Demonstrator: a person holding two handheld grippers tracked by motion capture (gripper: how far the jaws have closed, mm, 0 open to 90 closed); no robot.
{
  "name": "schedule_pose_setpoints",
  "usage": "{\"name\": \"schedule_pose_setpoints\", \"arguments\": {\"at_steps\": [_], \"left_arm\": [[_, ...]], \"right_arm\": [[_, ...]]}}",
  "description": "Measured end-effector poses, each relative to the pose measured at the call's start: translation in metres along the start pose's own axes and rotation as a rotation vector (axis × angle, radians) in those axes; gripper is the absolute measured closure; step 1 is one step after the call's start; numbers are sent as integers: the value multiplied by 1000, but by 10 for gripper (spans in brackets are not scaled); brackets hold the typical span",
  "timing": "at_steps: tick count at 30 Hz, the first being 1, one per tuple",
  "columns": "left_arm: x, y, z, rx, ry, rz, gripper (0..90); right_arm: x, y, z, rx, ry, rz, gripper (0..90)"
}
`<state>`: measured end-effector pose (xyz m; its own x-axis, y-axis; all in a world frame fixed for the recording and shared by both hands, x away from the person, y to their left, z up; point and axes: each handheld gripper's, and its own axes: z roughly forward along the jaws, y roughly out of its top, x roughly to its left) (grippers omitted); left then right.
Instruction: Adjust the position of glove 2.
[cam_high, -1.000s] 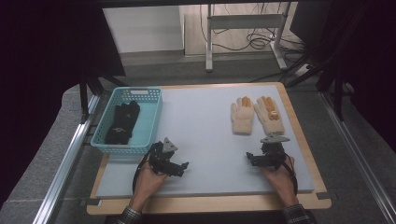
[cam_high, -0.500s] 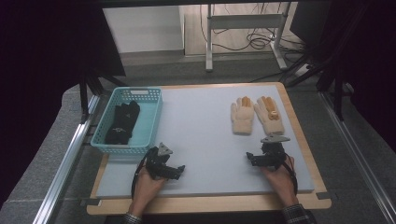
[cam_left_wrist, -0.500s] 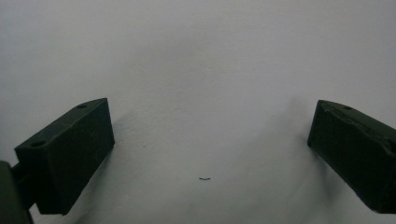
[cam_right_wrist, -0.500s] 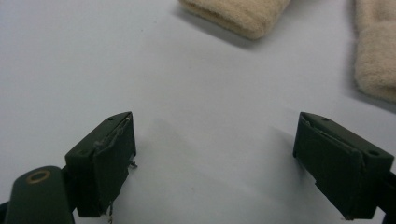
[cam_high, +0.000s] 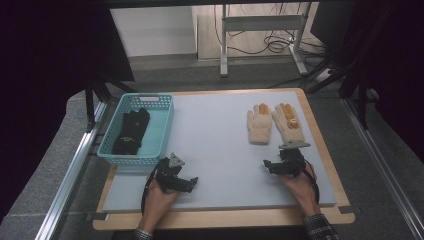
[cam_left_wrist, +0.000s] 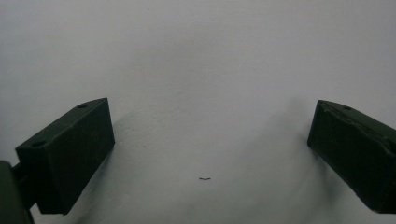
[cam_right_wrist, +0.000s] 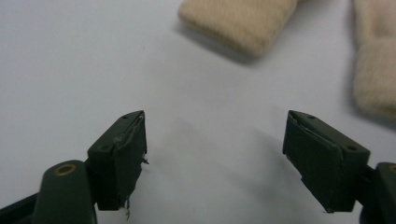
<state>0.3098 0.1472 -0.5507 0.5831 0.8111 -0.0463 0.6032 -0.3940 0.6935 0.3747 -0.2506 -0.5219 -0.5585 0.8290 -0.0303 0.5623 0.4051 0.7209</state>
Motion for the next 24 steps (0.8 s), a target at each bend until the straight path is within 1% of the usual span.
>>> {"name": "schedule_pose_setpoints", "arguments": {"at_steps": [3,7,13,16,21,24], "left_arm": [[0,0,0,0,0,0,8],[0,0,0,1,0,0,9],[0,0,0,0,-1,-1,9],[0,0,0,0,-1,-1,9],[0,0,0,-1,-1,-1,9],[0,0,0,-1,-1,-1,9]], "right_arm": [[-3,14,0,-12,-1,-14,257],[-10,32,2,-28,0,-15,302],[-20,51,15,-33,1,-26,367],[-24,60,21,-46,9,-19,400],[-31,76,30,-65,9,-12,411],[-35,85,38,-66,-6,-21,403]]}}
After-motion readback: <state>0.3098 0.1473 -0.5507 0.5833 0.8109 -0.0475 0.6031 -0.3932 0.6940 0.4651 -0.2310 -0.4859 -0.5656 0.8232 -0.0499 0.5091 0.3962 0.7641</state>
